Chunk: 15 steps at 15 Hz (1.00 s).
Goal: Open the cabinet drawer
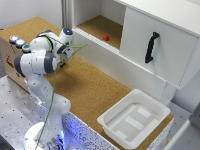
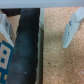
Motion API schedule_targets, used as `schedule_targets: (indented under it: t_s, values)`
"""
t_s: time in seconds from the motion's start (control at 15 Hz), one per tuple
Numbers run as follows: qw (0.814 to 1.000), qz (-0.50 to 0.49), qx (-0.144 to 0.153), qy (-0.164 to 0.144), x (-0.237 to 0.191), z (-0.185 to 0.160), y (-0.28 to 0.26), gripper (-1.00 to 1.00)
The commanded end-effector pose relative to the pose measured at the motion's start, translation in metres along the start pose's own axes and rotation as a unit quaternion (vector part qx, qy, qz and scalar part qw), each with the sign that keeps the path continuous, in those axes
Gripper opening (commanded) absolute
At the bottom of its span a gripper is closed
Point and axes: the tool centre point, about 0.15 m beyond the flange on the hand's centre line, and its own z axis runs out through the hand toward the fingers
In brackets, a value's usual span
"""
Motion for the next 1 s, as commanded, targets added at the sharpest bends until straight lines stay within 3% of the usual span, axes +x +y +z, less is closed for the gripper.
schedule_targets:
  t_s: [0.0, 0.93]
  values:
    - [0.999, -0.011, 0.041, 0.000, 0.001, 0.016, -0.005, -1.00]
    - [0.999, -0.033, 0.042, 0.000, 0.014, 0.011, -0.008, -1.00]
